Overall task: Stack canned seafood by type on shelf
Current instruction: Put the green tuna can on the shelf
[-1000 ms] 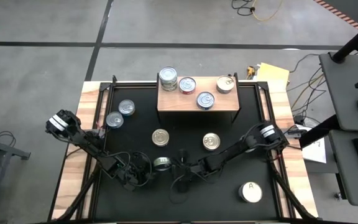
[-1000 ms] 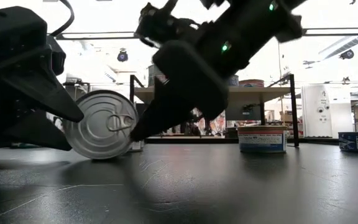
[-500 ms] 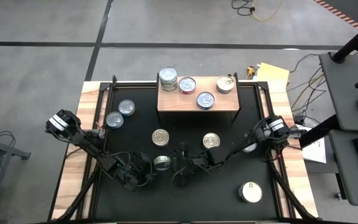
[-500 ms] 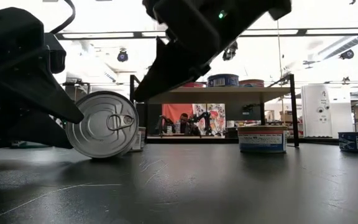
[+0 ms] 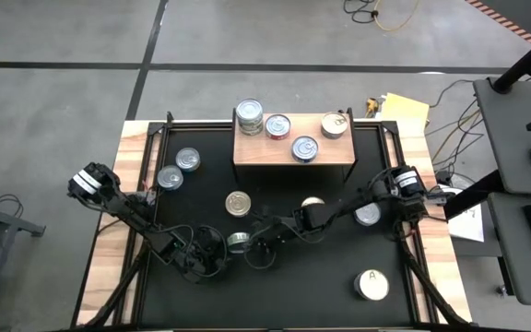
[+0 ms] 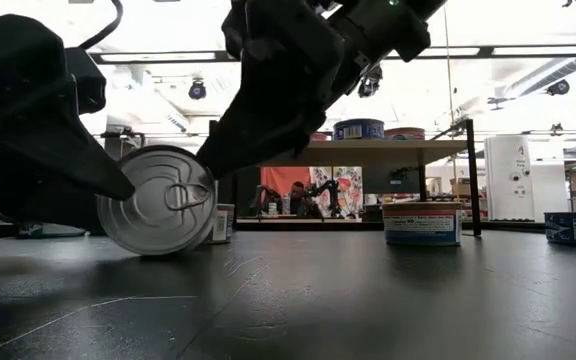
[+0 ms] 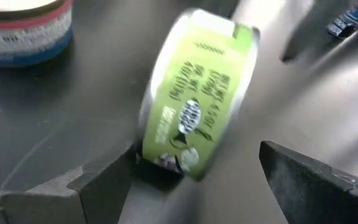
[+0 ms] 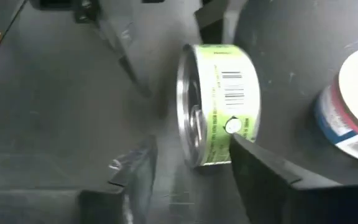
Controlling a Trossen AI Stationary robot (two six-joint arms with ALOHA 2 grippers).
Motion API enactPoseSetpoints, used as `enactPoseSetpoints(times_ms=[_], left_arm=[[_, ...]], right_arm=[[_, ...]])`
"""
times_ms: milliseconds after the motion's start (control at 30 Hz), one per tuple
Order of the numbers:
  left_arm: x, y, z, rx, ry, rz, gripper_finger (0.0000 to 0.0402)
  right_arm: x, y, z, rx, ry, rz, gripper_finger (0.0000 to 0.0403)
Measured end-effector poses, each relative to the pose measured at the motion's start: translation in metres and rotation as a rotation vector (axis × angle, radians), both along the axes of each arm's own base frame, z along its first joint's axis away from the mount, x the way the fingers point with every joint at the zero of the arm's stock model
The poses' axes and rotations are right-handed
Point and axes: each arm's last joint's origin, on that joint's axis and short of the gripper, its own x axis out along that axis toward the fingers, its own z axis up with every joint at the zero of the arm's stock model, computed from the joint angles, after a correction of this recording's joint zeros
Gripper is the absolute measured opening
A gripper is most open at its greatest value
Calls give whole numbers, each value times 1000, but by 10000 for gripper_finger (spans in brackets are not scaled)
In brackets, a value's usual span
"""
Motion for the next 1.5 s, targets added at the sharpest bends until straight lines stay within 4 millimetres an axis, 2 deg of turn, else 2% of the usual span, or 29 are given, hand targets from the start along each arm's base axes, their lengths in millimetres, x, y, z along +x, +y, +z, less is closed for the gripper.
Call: enactPoseSetpoints(times_ms=[400,633,767,900,1200,1367,1500], left_arm=[[0,1,1,89,-1,-32,326],[0,1,1,214,23,-106,319],[1,2,2,256,10,-85,306],[1,2,2,268,10,-87,269],[1,2,2,270,11,-88,117],[1,2,2,252,6,-76,119],[0,2,4,203,-12,-43,119]], right_arm=[[6,1,-14,4,-13,-12,274],[6,2,-16,-3,-11,-6,300],[6,2,-16,-4,-11,-4,305],[6,2,-16,-4,-11,-3,305],[6,2,-16,-4,-11,-3,288],[4,3,-16,-10,13,-1,277],[-3,1,-7,-15,54,-4,264]])
